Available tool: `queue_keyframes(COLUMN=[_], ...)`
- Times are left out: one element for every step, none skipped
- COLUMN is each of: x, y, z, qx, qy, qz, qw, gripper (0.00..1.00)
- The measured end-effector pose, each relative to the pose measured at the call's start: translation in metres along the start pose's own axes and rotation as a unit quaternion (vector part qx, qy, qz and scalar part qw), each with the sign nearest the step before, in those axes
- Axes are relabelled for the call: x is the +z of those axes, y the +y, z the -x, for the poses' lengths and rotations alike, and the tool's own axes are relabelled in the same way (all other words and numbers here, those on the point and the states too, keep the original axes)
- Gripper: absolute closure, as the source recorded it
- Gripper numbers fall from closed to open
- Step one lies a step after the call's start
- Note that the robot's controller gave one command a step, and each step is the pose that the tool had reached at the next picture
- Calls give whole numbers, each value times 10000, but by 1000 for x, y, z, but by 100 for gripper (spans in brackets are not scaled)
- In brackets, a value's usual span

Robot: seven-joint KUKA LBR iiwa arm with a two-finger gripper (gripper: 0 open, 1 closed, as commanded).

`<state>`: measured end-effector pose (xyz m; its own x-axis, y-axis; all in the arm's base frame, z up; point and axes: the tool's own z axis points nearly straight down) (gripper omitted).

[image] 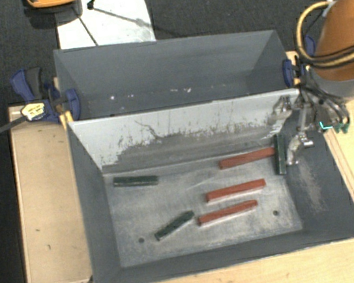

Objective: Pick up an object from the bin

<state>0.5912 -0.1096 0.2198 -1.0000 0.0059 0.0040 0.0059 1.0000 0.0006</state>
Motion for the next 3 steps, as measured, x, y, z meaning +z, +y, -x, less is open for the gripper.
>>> queue_keyframes(x=[-5,56,145], y=[1,8,20], z=[1,-10,-26], qx=[-14,-291,-1243], qy=[-42,-61,-76], qz=[-6,-9,-23], qw=[10000,9996,9922], gripper=[0,0,100])
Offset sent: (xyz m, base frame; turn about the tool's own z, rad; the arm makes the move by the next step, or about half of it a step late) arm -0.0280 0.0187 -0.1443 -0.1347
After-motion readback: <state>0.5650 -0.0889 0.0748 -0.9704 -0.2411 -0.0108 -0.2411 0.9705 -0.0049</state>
